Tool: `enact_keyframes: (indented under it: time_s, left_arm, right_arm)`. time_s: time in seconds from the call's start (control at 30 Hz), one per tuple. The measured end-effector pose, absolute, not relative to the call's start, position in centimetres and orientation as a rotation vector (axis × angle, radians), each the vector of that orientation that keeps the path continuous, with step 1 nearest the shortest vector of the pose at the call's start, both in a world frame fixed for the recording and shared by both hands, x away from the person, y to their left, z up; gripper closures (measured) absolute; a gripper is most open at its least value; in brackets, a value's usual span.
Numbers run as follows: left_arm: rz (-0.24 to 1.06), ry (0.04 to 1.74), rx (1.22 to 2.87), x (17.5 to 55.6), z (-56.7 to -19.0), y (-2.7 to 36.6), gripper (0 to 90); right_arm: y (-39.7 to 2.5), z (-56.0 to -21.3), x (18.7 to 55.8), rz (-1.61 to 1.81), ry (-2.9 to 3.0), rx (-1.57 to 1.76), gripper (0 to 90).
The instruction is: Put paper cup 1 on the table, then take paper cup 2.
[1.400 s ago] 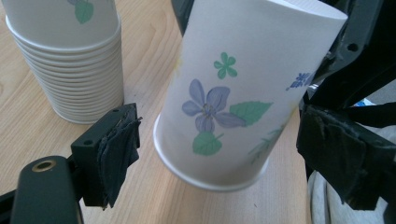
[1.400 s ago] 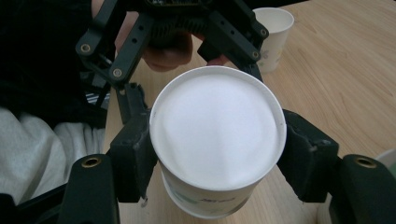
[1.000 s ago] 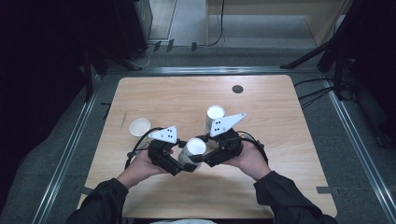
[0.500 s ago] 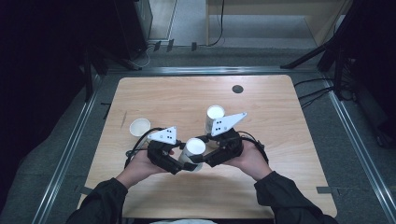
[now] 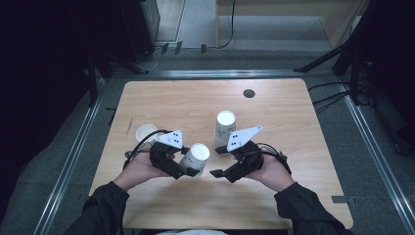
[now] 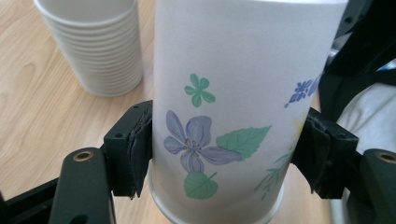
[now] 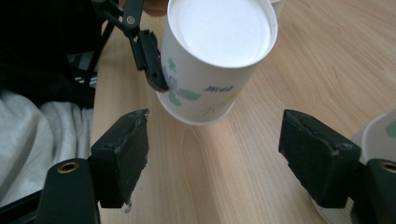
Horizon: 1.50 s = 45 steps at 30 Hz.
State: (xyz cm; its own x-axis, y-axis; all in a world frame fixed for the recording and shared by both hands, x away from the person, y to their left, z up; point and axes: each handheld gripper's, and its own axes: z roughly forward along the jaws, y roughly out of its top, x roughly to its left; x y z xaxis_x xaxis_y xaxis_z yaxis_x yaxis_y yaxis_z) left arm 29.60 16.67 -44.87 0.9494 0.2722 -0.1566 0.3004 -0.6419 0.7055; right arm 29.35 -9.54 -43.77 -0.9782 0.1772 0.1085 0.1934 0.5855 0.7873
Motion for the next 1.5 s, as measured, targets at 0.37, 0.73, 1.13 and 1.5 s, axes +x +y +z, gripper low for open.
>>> enact_keyframes:
  time_s: [0.37,0.73,1.13,1.5]
  left_arm:
    - [-0.047,0.359,2.443,29.9,-45.3,15.2,28.0]
    - [-0.047,0.312,2.525,29.3,-46.0,14.0,27.6]
    - [-0.094,0.253,2.594,28.7,-46.7,12.9,27.6]
    - [-0.150,0.202,2.652,28.0,-47.3,11.6,27.8]
  right_arm:
    - [-9.4,-45.6,28.3,-1.314,-2.858,-0.274,24.7]
    - [-9.1,-46.3,28.6,-1.288,-2.865,-0.269,24.7]
    - [-8.4,-46.7,28.6,-1.277,-2.856,-0.235,24.7]
    - [-7.0,-47.6,28.1,-1.202,-2.831,-0.160,26.2]
